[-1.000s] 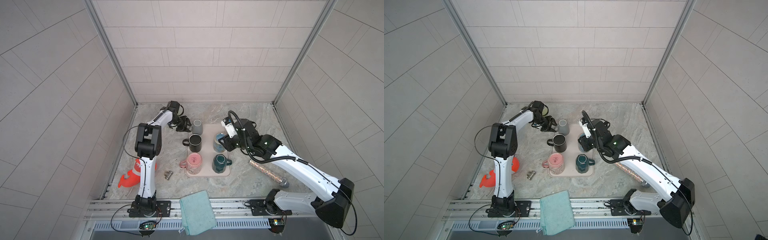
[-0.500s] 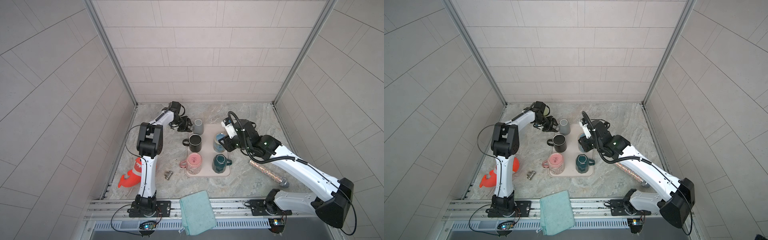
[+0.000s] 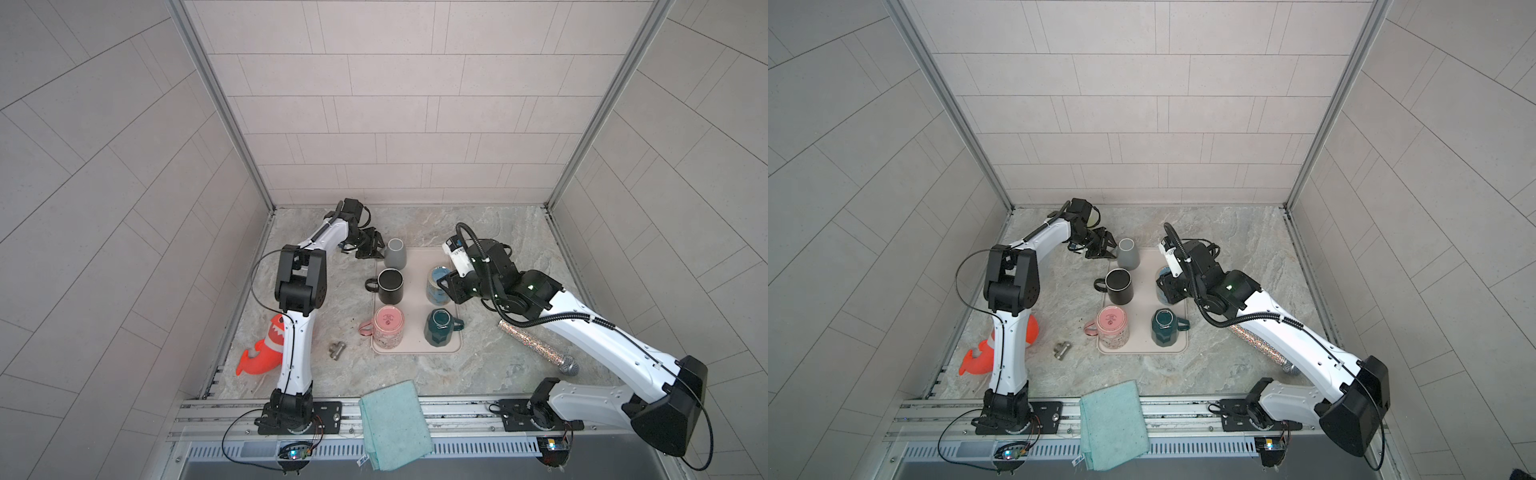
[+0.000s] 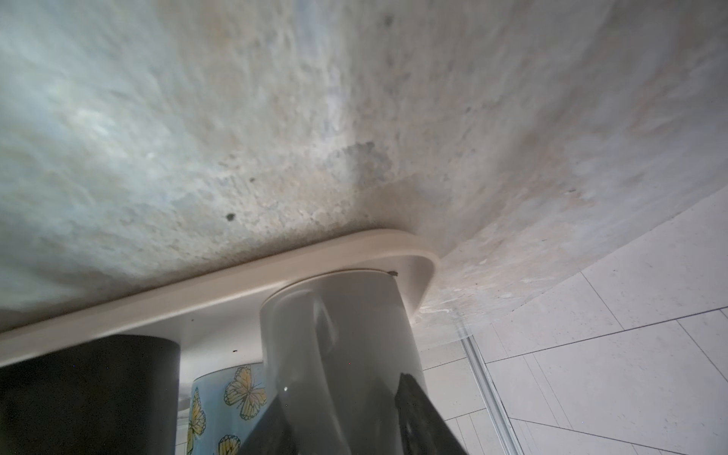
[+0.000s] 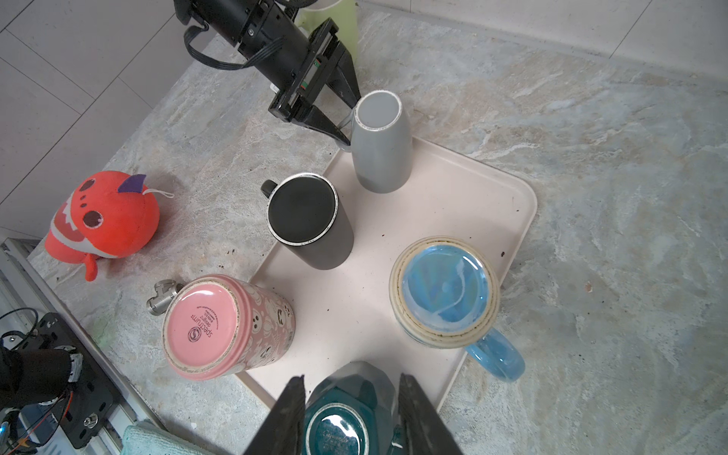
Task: Turn the mug right side up
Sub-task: 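Lower the left gripper and close it on the grey mug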
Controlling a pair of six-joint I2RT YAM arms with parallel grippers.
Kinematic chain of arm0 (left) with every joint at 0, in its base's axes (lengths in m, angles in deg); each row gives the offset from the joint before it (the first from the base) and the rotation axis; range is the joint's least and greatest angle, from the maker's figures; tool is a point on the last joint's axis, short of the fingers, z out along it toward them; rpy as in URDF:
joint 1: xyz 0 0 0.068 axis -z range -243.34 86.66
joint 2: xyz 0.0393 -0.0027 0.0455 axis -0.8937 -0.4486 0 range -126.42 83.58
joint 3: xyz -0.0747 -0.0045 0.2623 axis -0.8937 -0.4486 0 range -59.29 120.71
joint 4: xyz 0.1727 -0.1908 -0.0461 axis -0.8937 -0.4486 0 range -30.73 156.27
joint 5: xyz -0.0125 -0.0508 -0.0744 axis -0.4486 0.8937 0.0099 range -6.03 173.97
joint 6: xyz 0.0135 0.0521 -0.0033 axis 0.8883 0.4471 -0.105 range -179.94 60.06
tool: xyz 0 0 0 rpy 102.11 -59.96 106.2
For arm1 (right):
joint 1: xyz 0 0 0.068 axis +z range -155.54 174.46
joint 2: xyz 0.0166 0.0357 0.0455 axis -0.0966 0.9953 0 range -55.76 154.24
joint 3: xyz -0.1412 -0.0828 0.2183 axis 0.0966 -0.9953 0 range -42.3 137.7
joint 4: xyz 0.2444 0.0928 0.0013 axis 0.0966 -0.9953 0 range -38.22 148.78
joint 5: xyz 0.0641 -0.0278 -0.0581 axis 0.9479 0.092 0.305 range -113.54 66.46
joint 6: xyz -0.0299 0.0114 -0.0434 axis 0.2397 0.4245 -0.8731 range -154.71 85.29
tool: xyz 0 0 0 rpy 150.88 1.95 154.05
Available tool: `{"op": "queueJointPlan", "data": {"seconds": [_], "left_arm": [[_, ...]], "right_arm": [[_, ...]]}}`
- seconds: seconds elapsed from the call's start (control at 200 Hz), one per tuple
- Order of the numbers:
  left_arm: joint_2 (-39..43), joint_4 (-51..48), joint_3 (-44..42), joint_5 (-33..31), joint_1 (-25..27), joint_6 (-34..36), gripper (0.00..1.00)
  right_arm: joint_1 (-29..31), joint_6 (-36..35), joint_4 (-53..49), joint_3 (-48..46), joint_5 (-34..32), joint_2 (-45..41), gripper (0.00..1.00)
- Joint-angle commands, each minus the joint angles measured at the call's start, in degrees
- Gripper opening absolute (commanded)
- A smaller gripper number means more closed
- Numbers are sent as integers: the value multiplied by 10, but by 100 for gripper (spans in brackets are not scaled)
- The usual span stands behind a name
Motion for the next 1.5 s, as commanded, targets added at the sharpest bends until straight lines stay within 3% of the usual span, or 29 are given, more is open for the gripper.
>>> {"op": "queueJointPlan", "data": {"seconds": [0.0, 0.706, 1.151, 1.496], "left_arm": [[2, -8, 11, -9, -1, -3, 47], [8, 3, 7, -9, 7, -2, 46], [9, 14, -8, 6, 10, 0, 33], [12, 33, -24, 14, 10, -4, 10]], "right_arm": [[-2, 3, -2, -5, 2, -9, 40], [-2, 14, 4, -21, 2, -21, 40], [-2, 14, 8, -26, 3, -20, 40], [-2, 17, 11, -27, 5, -18, 39]]}}
